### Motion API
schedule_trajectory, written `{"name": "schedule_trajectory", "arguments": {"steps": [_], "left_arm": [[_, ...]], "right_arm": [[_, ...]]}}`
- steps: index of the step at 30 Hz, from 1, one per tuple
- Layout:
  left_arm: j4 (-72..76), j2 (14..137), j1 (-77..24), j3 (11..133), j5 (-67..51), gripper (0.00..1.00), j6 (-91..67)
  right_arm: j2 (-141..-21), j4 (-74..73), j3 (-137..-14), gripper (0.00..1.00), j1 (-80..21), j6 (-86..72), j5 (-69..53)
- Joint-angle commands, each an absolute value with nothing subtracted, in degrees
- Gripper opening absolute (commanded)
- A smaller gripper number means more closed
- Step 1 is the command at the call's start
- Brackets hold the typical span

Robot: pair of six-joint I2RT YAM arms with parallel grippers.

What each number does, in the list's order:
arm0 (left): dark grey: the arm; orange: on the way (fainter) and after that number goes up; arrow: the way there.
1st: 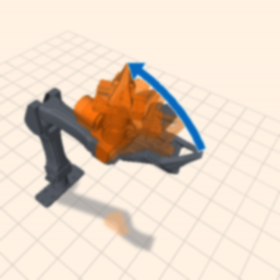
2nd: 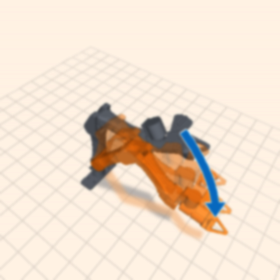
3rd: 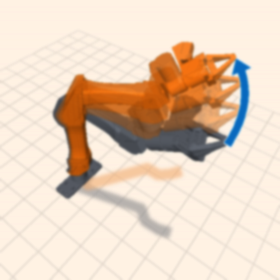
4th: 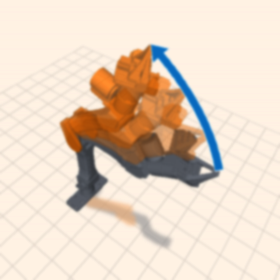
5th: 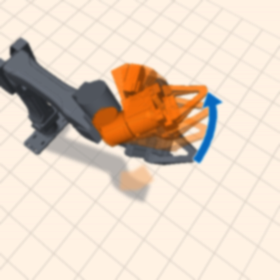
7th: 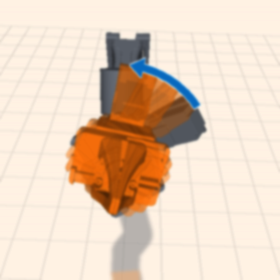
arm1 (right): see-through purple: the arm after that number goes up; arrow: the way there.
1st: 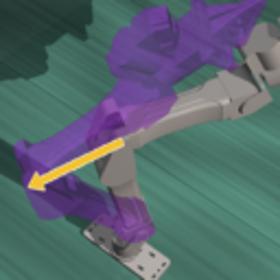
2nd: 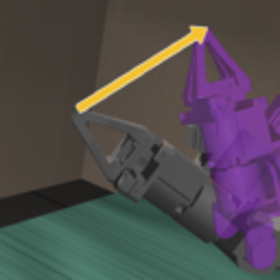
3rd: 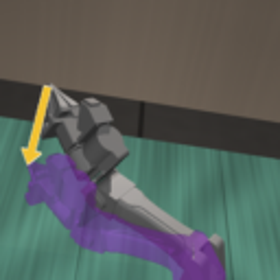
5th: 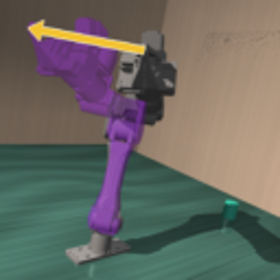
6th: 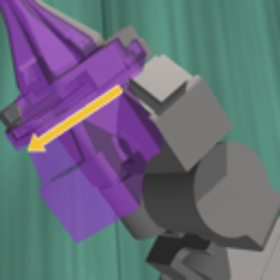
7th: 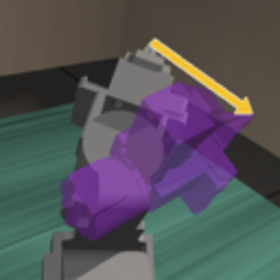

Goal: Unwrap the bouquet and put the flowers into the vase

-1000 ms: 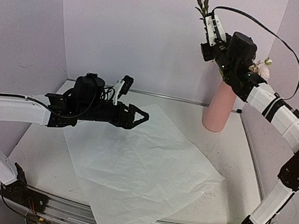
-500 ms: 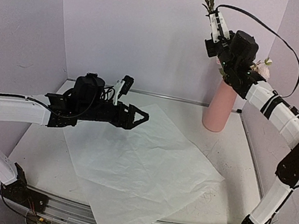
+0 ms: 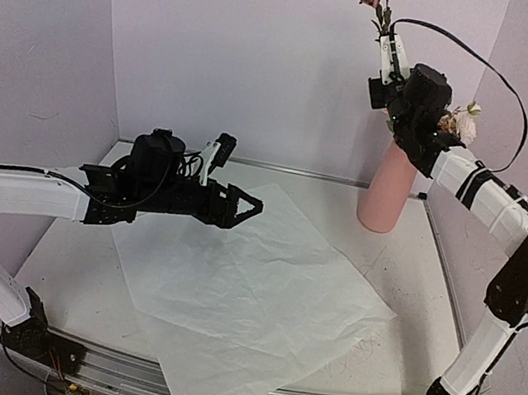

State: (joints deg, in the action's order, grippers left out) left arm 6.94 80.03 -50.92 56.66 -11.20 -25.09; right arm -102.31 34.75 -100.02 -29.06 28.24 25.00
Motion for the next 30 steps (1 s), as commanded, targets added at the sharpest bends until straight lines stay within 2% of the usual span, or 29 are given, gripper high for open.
{"name": "schedule_trajectory", "arguments": {"steps": [1, 14, 30], "left_arm": [[7.2, 79.9, -51.0, 59.2, -10.4, 0.86, -23.9], [6.9, 79.1, -51.0, 58.5, -10.0, 0.86, -24.0], [6.8, 79.3, -51.0, 58.4, -10.1, 0.86, -24.2]], "right_arm": [[-103.9, 39.0, -98.6, 0.00, -27.5, 23.1, 29.1], [-109.7, 39.4, -98.0, 0.00, -24.1, 19.0, 33.7], [-108.3, 41.3, -89.8, 0.00, -20.2, 12.1, 33.3]]}}
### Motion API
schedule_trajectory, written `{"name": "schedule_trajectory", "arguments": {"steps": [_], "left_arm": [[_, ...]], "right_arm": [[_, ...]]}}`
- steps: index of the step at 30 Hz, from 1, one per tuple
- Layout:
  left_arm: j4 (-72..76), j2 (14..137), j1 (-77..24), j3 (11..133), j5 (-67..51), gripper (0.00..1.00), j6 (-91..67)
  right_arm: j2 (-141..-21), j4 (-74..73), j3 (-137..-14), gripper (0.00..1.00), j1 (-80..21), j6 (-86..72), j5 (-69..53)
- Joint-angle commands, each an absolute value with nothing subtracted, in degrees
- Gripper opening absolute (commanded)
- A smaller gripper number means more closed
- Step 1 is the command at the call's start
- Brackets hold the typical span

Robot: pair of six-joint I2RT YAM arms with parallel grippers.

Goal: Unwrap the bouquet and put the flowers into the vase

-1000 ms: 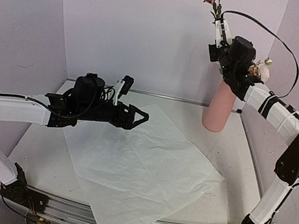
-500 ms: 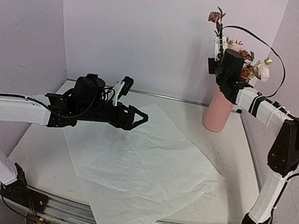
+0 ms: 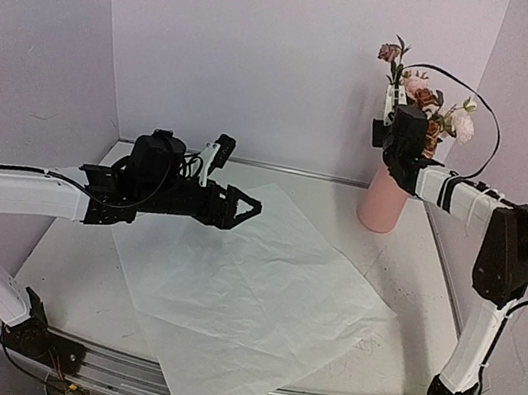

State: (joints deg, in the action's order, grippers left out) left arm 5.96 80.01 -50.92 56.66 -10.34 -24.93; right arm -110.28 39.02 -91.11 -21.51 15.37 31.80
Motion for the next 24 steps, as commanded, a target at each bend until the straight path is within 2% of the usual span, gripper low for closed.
{"name": "schedule_trajectory", "arguments": {"steps": [1, 8, 11, 12, 14, 17, 24], "left_arm": [[6.8, 79.3, -51.0, 58.4, -10.2, 0.86, -24.2], [6.9, 79.5, -51.0, 58.5, -10.3, 0.86, -24.5], [6.8, 79.8, -51.0, 58.7, -10.5, 0.86, -24.5], [6.9, 79.8, -51.0, 58.8, -10.5, 0.86, -24.5], [6.9, 79.8, -51.0, 58.8, -10.5, 0.86, -24.5], [6.9, 79.9, -51.0, 58.9, -10.6, 0.86, -24.5], [6.9, 80.7, -51.0, 59.4, -11.4, 0.86, -25.0]], "right_arm": [[-108.2, 41.3, -89.4, 0.00, -20.0, 11.7, 33.6], [-107.4, 41.3, -87.1, 0.00, -19.4, 10.6, 34.0], [-106.7, 41.3, -86.3, 0.03, -19.4, 10.5, 33.7], [-105.9, 41.1, -86.0, 0.06, -19.4, 10.4, 33.4], [-104.4, 40.7, -84.9, 0.23, -19.5, 10.3, 31.4], [-101.8, 40.3, -83.6, 0.38, -19.5, 9.6, 29.5], [-98.6, 35.3, -83.4, 0.52, -19.9, 7.1, 26.2]]}}
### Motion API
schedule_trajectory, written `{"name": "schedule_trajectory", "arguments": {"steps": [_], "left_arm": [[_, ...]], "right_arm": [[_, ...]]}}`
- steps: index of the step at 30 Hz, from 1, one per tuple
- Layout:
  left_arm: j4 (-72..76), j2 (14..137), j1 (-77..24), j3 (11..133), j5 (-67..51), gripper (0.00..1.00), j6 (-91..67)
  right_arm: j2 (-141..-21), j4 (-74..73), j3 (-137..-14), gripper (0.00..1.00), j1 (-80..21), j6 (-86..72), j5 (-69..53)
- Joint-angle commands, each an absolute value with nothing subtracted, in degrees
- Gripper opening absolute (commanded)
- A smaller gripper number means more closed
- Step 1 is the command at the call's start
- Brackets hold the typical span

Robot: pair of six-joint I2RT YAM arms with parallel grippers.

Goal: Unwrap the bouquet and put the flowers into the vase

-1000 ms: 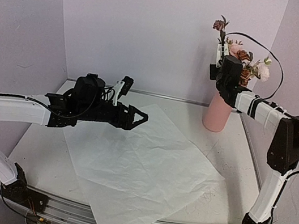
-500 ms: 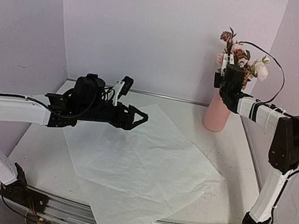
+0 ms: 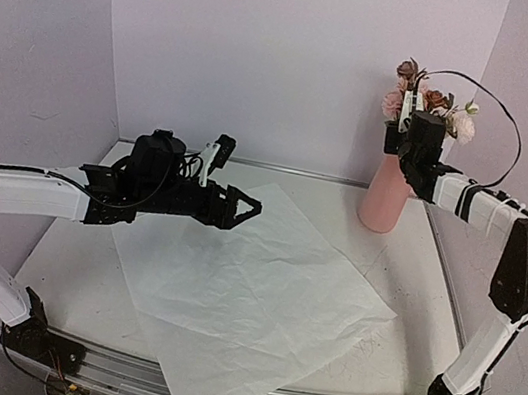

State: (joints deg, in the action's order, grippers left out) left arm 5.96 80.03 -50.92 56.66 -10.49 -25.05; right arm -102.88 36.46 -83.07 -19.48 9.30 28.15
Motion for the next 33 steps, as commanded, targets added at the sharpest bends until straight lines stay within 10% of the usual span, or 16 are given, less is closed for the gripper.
{"name": "schedule_trajectory", "arguments": {"steps": [1, 33], "left_arm": [[6.9, 80.8, -51.0, 59.4, -11.5, 0.86, -25.0], [6.8, 79.8, -51.0, 57.3, -5.7, 0.87, -24.4]], "right_arm": [[-98.1, 34.4, -83.3, 0.53, -20.0, 6.5, 25.8], [-76.6, 24.9, -52.2, 0.98, -20.4, -10.4, -6.8]]}}
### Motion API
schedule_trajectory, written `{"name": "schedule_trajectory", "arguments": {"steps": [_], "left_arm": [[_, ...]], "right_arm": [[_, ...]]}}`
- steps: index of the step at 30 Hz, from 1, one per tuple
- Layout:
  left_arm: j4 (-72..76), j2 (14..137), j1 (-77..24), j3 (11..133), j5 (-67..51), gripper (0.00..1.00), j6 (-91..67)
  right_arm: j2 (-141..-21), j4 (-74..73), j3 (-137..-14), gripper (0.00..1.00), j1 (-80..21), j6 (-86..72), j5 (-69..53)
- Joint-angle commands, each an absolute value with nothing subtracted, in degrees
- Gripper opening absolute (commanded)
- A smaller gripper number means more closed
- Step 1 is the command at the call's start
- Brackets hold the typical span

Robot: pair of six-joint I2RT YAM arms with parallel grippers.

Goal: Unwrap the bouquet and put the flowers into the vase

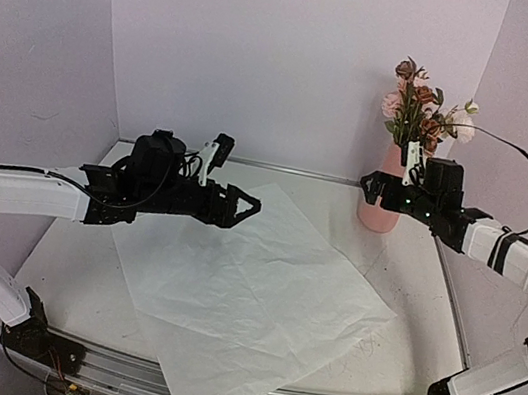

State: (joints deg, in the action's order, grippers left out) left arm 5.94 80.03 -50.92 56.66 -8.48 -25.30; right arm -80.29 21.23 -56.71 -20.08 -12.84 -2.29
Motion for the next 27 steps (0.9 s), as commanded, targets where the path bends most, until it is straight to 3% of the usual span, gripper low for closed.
{"name": "schedule_trajectory", "arguments": {"steps": [1, 6, 10, 15, 19, 22, 27], "left_arm": [[6.8, 79.9, -51.0, 57.3, -5.4, 0.88, -24.2], [8.1, 79.2, -51.1, 55.2, -3.0, 0.99, -21.9], [8.7, 78.7, -51.3, 53.0, 5.3, 1.00, -17.9], [8.9, 76.3, -51.2, 49.1, 18.1, 1.00, -14.7], [9.4, 75.4, -50.8, 46.7, 22.0, 1.00, -12.0], [12.0, 74.3, -49.1, 43.4, 22.0, 1.00, -10.2], [20.9, 69.2, -35.6, 35.0, 14.0, 1.00, -15.0]], "right_arm": [[-75.5, 26.0, -50.6, 0.98, -20.4, -10.5, -7.3], [-70.9, 37.0, -39.6, 0.98, -20.4, -14.5, -11.1], [-69.2, 44.4, -32.7, 0.98, -20.4, -15.6, -7.2], [-66.6, 36.1, -35.1, 0.98, -20.4, -11.7, -3.5], [-65.3, 32.0, -36.8, 0.98, -20.4, -7.0, -1.7], [-64.0, 31.8, -35.8, 0.98, -20.3, -6.5, 0.9], [-61.3, 34.3, -32.9, 0.98, -18.4, -4.2, 14.4]]}}
